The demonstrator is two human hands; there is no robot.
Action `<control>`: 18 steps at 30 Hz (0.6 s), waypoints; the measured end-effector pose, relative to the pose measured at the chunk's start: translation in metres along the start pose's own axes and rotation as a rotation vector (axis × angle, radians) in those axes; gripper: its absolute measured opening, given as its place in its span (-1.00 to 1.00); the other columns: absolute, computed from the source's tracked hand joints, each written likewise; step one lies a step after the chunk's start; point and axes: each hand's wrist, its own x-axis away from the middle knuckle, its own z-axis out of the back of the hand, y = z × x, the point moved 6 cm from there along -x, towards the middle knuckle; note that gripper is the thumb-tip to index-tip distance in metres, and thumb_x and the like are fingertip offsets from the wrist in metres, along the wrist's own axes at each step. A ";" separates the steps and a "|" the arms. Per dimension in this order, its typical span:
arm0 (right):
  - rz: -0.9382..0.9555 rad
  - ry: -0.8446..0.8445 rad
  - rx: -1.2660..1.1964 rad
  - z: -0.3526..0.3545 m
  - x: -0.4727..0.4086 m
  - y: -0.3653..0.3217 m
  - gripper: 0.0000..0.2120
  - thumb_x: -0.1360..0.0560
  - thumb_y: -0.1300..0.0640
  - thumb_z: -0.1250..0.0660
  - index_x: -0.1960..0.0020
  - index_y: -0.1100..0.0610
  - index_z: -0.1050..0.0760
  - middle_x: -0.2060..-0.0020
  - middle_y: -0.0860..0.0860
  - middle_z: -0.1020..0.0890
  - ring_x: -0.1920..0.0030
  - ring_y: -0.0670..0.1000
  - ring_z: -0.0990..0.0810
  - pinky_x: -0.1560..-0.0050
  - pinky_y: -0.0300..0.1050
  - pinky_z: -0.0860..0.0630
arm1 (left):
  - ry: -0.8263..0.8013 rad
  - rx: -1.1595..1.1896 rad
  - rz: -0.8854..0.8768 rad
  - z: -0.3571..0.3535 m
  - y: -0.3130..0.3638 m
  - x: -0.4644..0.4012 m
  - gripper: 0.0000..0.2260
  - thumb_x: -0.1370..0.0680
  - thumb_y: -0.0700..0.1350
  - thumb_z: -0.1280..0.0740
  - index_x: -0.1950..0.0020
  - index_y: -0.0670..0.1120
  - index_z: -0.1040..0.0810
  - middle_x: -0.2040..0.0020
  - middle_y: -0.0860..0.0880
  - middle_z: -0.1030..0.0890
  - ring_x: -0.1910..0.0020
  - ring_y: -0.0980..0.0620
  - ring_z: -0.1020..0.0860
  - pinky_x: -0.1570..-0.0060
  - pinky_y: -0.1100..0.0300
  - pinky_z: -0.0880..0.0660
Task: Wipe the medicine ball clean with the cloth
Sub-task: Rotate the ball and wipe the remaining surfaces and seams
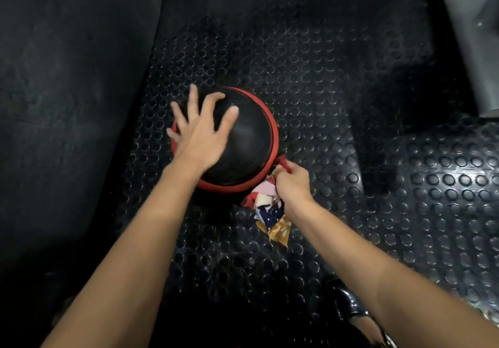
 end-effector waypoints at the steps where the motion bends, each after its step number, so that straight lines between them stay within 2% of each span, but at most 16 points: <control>1: 0.078 0.032 0.042 0.001 -0.002 -0.009 -0.78 -0.59 0.15 -0.14 -0.02 0.02 -0.56 0.10 0.03 -0.65 0.04 0.09 -0.63 -0.06 0.03 -0.55 | 0.023 -0.040 0.001 -0.004 0.003 0.002 -0.43 -0.51 0.33 -0.16 -0.48 0.21 -0.16 -0.58 0.06 0.10 -0.52 -0.21 0.20 -0.38 -0.40 0.13; 3: 0.265 0.067 0.187 0.001 -0.008 -0.040 -0.71 -0.58 0.10 -0.14 -0.23 0.00 -0.52 -0.07 0.04 -0.62 -0.06 0.10 -0.60 -0.12 0.10 -0.52 | 0.038 -0.121 -0.050 -0.009 0.007 0.005 -0.30 -0.46 0.35 -0.21 -0.52 0.17 -0.09 -0.57 0.04 0.05 -0.52 -0.22 0.15 -0.37 -0.40 0.09; 7: 0.538 0.073 0.567 -0.003 -0.008 -0.102 -0.66 -0.61 0.07 -0.12 -0.36 -0.04 -0.41 -0.20 0.04 -0.51 -0.19 0.10 -0.51 -0.16 -0.03 -0.41 | 0.040 -0.211 -0.173 -0.011 0.007 0.010 -0.26 -0.44 0.35 -0.25 -0.54 0.17 -0.06 -0.57 0.05 0.03 -0.52 -0.20 0.11 -0.38 -0.38 0.06; 12: 0.622 0.070 0.608 -0.002 0.040 -0.082 -0.61 -0.62 0.10 -0.10 -0.43 -0.05 -0.31 -0.18 0.05 -0.44 -0.15 0.09 -0.49 -0.08 -0.06 -0.38 | 0.016 -0.201 -0.204 -0.011 0.005 0.009 -0.13 -0.42 0.34 -0.28 -0.57 0.05 0.06 -0.57 0.08 0.02 -0.54 -0.12 0.13 -0.43 -0.30 0.08; 14: 0.675 0.090 0.639 -0.004 0.044 -0.083 -0.60 -0.62 0.11 -0.11 -0.44 -0.05 -0.30 -0.16 0.05 -0.44 -0.13 0.09 -0.49 -0.05 -0.05 -0.38 | -0.006 -0.183 -0.213 -0.006 0.002 0.008 -0.13 -0.42 0.31 -0.30 -0.57 0.03 0.04 -0.57 0.10 0.03 -0.54 -0.11 0.14 -0.43 -0.30 0.09; 16: 0.632 0.117 0.683 -0.004 0.017 -0.099 -0.62 -0.61 0.11 -0.12 -0.41 -0.07 -0.35 -0.18 0.05 -0.46 -0.17 0.12 -0.49 -0.09 -0.04 -0.39 | -0.021 -0.172 -0.230 -0.007 0.001 0.012 -0.14 -0.42 0.29 -0.33 -0.57 0.03 0.03 -0.57 0.10 0.04 -0.53 -0.11 0.15 -0.42 -0.30 0.09; 18: 0.543 0.068 0.708 -0.004 -0.009 -0.115 -0.64 -0.60 0.10 -0.13 -0.37 -0.10 -0.40 -0.24 0.00 -0.50 -0.23 0.11 -0.48 -0.15 -0.06 -0.38 | -0.005 -0.174 -0.231 -0.008 -0.002 0.018 -0.14 -0.42 0.29 -0.33 -0.57 0.03 0.02 -0.57 0.10 0.04 -0.53 -0.11 0.15 -0.43 -0.28 0.10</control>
